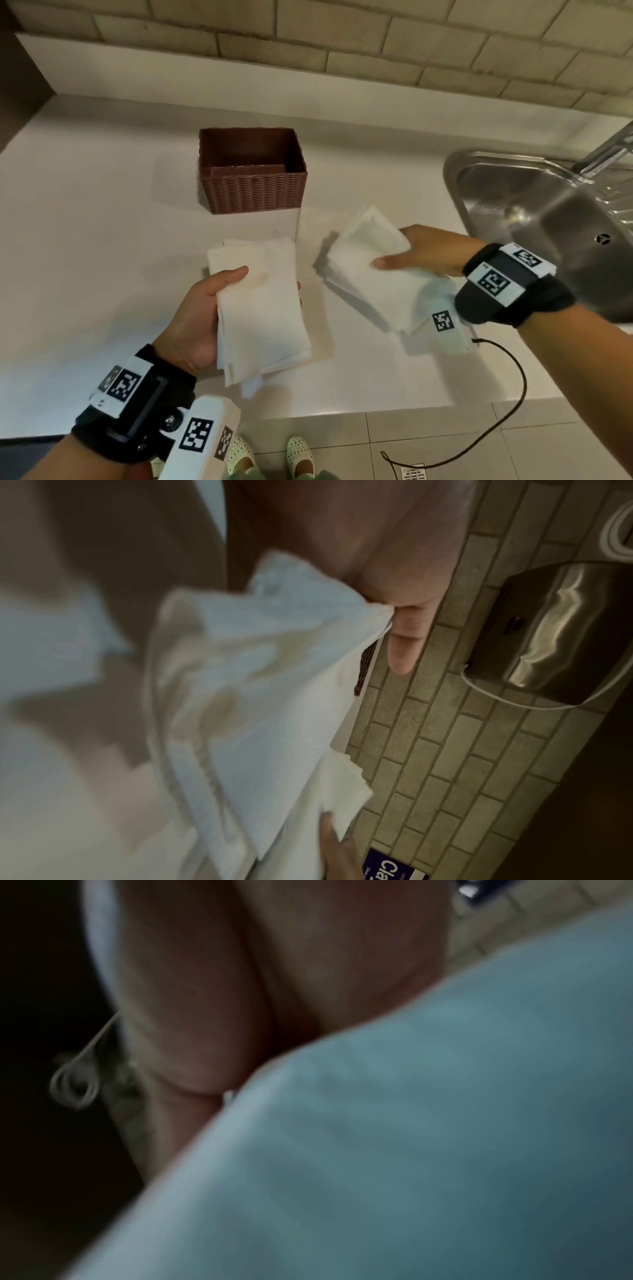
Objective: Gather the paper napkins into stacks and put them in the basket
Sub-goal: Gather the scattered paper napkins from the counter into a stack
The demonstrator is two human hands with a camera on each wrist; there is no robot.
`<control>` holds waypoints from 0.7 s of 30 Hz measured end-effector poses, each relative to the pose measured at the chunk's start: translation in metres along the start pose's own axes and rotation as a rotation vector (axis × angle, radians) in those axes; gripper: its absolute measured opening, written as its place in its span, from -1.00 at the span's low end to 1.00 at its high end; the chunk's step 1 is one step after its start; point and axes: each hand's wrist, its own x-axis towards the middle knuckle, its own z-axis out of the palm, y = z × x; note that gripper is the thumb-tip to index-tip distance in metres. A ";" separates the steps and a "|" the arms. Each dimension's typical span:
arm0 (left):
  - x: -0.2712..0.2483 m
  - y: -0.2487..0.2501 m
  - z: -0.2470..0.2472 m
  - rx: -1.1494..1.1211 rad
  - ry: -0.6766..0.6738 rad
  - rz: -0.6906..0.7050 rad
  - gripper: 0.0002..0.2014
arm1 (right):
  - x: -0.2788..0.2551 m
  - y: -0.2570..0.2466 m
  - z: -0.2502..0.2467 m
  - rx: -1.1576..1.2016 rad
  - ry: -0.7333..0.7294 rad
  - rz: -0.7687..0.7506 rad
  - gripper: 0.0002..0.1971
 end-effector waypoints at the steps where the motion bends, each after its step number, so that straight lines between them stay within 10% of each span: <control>1: -0.001 0.001 0.000 0.000 0.002 0.006 -0.32 | 0.000 -0.004 -0.002 0.157 0.040 -0.028 -0.89; 11: -0.009 0.007 -0.006 0.018 -0.009 0.051 -0.25 | 0.073 -0.044 0.041 1.016 0.276 0.082 -0.75; 21: -0.012 0.011 -0.017 0.007 0.008 0.042 -0.20 | 0.102 -0.058 0.071 -0.153 0.592 0.414 -0.24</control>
